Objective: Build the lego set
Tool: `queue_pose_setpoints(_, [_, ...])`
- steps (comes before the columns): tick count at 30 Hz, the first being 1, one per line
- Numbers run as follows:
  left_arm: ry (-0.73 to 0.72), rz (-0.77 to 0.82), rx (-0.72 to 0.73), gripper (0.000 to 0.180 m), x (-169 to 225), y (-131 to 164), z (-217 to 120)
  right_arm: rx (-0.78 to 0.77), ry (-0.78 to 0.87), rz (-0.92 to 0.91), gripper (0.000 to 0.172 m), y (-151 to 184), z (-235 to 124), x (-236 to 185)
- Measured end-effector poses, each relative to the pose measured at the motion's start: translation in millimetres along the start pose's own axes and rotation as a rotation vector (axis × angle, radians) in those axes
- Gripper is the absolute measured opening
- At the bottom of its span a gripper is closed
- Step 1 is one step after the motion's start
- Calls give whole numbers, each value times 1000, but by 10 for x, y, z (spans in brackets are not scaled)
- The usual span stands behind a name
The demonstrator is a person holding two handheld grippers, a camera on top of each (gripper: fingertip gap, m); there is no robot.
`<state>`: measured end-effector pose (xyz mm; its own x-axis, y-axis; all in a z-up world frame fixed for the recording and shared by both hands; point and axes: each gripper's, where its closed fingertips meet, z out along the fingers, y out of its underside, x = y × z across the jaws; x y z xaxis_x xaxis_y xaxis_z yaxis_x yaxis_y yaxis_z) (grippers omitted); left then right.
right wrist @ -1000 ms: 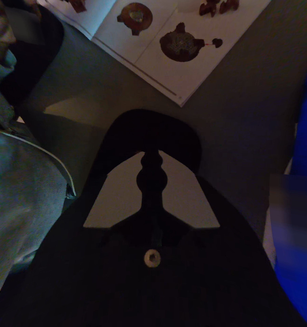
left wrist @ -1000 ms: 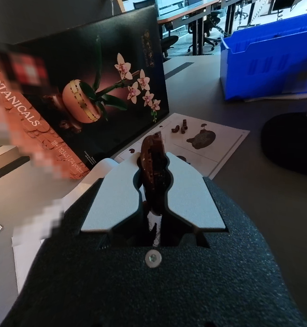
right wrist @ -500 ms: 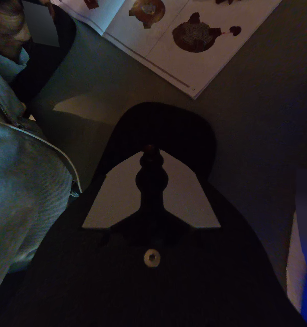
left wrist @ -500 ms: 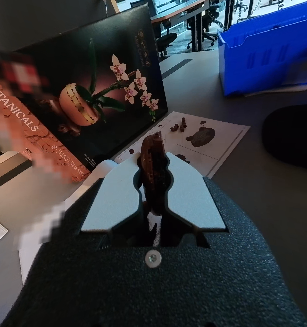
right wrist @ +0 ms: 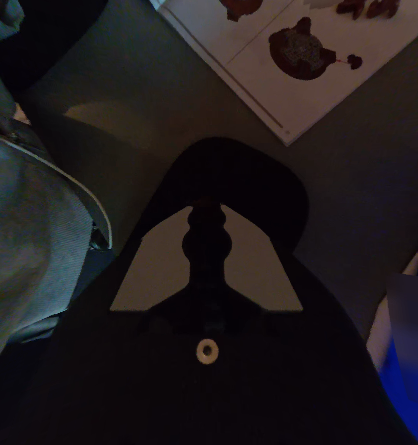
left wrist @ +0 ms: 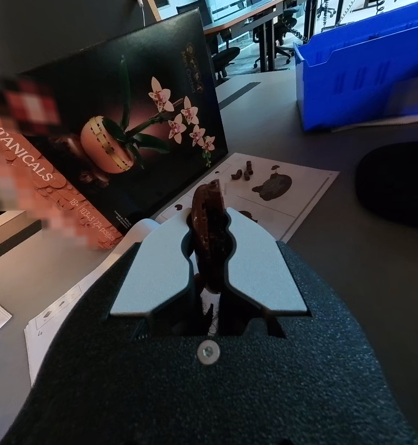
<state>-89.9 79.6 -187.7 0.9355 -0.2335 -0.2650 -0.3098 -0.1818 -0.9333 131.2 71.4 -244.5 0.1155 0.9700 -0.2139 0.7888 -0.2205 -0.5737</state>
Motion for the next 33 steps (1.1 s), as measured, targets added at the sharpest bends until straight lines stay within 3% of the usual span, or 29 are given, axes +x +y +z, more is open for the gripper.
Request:
queue_pose_setpoints(11, [-3, -9, 16, 21, -13, -19, -19, -66, -184, -29, 4, 20, -23, 2])
queue_pose_setpoints(28, [1, 24, 8, 21, 25, -13, -12, -29, -71, -76, 7, 110, 55, -182])
queue_pose_setpoints(31, [1, 30, 10, 21, 31, -16, -15, -33, -33, -128, 11, 120, 51, -203])
queue_pose_setpoints(33, [0, 30, 11, 21, 30, -19, -17, -31, 23, -178, 23, 113, 38, -180])
